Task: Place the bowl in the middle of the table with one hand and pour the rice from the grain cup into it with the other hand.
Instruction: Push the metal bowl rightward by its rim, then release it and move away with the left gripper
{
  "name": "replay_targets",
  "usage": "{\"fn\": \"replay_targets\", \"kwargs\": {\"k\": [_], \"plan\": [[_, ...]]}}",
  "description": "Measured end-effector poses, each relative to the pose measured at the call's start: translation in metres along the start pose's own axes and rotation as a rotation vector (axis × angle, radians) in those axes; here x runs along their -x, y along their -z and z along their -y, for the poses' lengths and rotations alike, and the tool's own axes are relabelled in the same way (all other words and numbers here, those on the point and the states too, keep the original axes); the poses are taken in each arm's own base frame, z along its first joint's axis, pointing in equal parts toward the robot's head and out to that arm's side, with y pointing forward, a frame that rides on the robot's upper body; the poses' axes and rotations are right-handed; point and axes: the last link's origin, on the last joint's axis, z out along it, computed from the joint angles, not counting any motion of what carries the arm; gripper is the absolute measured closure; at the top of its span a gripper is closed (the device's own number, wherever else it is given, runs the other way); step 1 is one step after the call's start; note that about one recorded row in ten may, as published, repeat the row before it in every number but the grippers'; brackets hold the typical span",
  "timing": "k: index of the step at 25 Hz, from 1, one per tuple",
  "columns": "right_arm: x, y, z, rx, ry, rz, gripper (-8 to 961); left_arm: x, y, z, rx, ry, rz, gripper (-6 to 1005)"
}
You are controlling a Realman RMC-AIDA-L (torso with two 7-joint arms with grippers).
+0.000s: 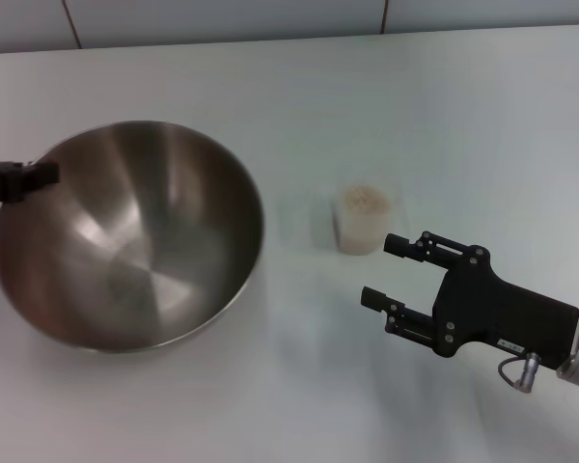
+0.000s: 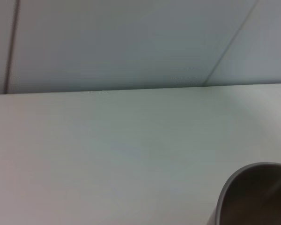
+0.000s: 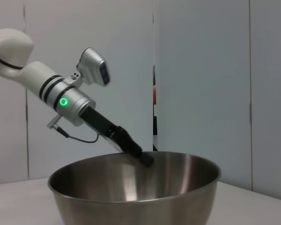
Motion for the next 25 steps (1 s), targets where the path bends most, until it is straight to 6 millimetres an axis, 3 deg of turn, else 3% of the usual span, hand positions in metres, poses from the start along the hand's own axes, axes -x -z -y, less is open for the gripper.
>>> {"fn": "replay_targets", "kwargs": {"k": [25], "plan": [[0.0,0.0,-0.002,0.001,-0.003,0.005,300,-0.043,-0.031,-0.038,0.105,-0.139,0.023,932]]}}
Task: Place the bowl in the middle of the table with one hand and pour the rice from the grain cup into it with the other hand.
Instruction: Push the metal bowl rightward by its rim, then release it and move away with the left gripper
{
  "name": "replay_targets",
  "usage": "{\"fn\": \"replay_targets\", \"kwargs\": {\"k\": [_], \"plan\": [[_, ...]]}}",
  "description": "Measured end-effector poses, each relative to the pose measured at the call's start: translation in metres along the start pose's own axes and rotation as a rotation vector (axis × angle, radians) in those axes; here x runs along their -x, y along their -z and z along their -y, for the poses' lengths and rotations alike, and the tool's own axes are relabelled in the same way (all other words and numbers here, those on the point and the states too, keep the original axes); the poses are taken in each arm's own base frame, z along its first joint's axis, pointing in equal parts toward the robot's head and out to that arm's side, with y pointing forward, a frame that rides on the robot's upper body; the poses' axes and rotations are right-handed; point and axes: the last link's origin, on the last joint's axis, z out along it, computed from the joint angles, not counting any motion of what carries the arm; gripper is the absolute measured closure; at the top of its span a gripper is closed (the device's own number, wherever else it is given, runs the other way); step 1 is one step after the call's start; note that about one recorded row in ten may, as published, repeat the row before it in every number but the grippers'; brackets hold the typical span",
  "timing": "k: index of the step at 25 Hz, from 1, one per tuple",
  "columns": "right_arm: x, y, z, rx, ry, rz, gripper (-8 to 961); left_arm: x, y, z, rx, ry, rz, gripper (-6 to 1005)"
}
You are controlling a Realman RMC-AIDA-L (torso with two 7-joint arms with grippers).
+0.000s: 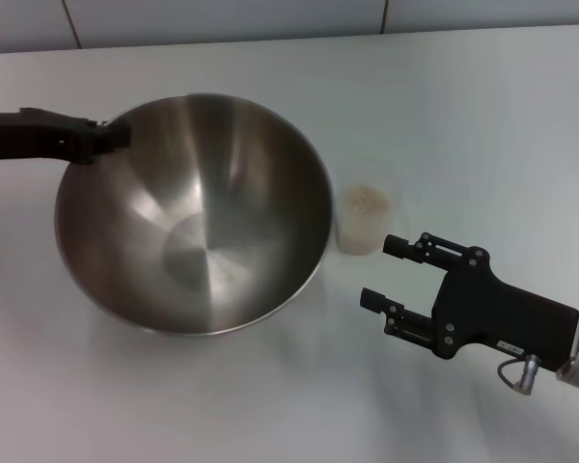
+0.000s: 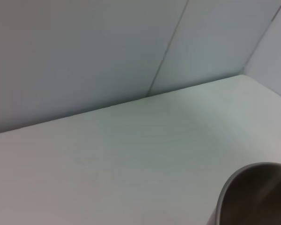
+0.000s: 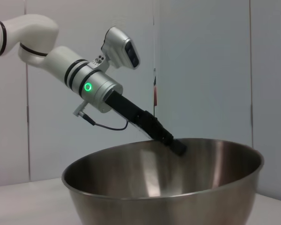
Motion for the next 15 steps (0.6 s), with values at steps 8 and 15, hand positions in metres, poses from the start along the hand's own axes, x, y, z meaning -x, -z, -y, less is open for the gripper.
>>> {"fn": "replay_targets", "kwargs": {"k": [8,15], "plan": [[-0.001,0.0,-0.001,-0.001,-0.003,0.0,300,-0.009,-0.012,-0.006,0.027,-0.024,0.006,928],[0.0,0.0,-0.001,0.002,-0.002,0.0,301,-0.012,-0.021,-0.011,0.028,-0.049,0.016,924]]}}
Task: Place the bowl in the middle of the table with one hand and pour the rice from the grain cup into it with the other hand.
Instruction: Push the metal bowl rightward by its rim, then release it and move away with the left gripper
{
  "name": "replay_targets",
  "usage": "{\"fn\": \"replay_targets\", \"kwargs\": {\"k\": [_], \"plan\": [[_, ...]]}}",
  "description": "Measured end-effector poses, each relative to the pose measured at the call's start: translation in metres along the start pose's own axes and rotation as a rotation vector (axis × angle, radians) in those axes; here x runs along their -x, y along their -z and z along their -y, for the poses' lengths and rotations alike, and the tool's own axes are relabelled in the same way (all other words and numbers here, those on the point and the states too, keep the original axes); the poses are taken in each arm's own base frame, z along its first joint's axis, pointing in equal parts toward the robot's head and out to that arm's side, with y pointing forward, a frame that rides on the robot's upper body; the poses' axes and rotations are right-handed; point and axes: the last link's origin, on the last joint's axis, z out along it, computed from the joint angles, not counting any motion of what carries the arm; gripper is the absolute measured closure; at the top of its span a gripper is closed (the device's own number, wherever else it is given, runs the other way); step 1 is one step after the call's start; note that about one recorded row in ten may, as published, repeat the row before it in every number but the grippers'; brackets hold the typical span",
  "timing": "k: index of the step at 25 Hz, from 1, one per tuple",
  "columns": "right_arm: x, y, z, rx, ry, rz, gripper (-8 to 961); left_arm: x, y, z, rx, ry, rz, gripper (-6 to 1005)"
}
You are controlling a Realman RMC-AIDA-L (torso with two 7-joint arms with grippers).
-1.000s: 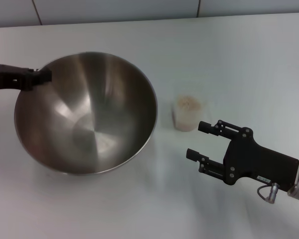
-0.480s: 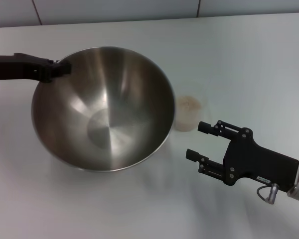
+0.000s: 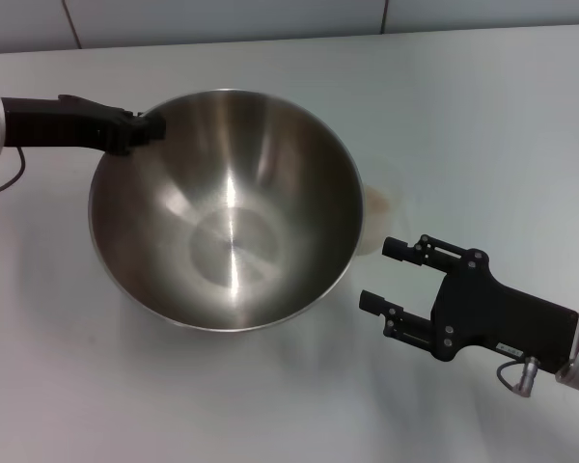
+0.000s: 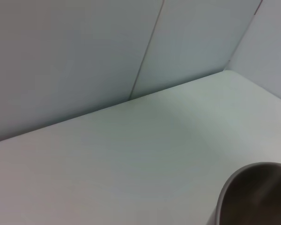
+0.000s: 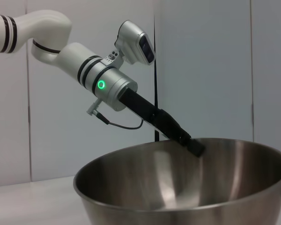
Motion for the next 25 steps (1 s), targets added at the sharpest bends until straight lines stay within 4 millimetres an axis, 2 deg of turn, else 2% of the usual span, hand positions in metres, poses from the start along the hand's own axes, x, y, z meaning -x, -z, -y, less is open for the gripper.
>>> {"fn": "replay_targets", "kwargs": {"k": [15,25], "plan": [[0.0,0.0,0.001,-0.001,0.002,0.0,301,0.01,-0.017,0.001,-0.011,0.012,0.019,916],[0.0,0.0,0.001,-0.003,0.004,-0.002,300,0.011,-0.018,0.001,-0.011,0.009,0.015,910]]}}
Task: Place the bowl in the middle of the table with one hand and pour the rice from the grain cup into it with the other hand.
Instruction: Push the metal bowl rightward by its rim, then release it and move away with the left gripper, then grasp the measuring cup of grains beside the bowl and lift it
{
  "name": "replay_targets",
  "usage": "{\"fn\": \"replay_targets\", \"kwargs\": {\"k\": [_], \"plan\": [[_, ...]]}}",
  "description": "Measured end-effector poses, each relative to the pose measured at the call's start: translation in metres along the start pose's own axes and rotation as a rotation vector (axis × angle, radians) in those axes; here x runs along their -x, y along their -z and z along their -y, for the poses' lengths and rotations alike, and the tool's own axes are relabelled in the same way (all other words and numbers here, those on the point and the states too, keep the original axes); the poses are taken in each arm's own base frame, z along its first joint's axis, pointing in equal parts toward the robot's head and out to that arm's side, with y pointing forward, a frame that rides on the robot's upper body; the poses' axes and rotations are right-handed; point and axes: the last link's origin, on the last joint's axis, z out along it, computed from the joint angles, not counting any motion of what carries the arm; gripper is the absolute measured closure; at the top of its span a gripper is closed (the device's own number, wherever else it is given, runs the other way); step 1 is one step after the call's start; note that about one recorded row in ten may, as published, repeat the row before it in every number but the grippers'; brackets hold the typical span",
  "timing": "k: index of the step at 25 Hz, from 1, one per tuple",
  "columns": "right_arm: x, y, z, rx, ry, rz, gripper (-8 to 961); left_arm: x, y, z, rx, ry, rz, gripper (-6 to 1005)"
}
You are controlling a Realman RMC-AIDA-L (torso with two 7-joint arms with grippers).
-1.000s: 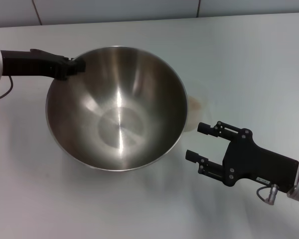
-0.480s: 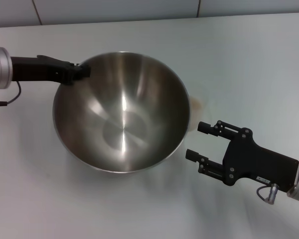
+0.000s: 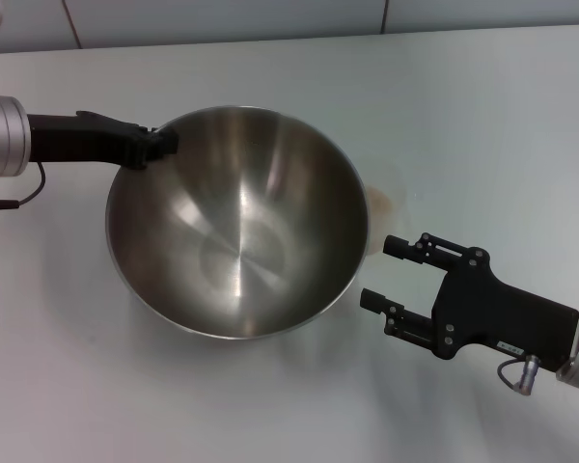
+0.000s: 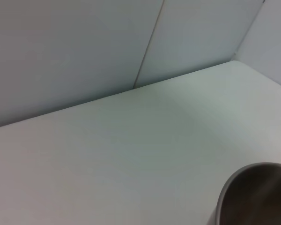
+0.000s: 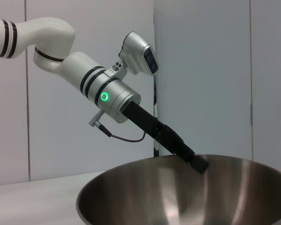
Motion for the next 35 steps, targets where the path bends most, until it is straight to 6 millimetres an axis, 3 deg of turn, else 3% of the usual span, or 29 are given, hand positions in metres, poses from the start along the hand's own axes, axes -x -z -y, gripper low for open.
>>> {"fn": "replay_targets", "kwargs": {"k": [15,35], "plan": [[0.0,0.0,0.001,0.0,0.005,-0.003,300,0.006,-0.005,0.003,-0.019,-0.022,0.006,902],[0.0,0.001,0.001,-0.002,0.008,-0.002,300,0.002,0.007,0.011,-0.047,-0.091,-0.168,186]]}}
